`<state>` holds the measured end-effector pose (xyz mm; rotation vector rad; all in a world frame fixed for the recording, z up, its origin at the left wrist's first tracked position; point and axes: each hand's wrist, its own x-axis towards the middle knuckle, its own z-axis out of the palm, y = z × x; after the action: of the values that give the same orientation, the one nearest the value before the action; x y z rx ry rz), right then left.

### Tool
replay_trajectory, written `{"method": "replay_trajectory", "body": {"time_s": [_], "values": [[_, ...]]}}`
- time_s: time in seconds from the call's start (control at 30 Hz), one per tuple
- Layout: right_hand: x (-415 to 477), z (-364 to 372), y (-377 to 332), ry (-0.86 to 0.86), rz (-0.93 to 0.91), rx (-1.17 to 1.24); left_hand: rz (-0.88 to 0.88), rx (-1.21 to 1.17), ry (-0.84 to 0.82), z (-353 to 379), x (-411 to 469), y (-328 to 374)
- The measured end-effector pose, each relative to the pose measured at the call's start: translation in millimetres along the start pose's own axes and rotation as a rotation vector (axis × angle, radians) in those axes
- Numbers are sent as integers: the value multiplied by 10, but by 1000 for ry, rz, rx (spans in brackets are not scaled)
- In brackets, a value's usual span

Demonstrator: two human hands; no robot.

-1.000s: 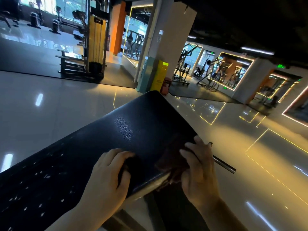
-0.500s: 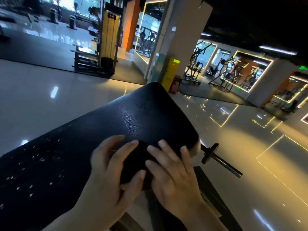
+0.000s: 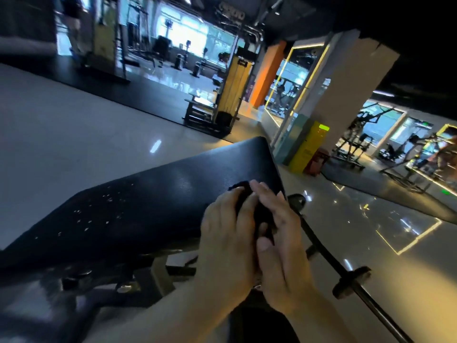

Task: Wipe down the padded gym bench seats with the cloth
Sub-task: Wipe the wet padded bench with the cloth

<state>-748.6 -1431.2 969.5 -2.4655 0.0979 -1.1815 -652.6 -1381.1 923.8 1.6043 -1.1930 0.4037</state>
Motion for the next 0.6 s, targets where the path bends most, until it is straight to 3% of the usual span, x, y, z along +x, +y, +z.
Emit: {"method": "replay_trajectory", "body": {"time_s": [0.07,0.17,0.33,0.43,0.6], "values": [[26,11,26,90,8,45,80,74,38,88,-13,0],[168,-8,128,94,117,-113,175,198,39,30,-92,-232],[273,15,288,51,24,-387,-71,194,113,-126,-435,-776],[259,62,250,85,11,-487,-191,110,238,10,-405,-582],[245,43,211,97,19,-363,14,128,254,232,-193,-152]]}}
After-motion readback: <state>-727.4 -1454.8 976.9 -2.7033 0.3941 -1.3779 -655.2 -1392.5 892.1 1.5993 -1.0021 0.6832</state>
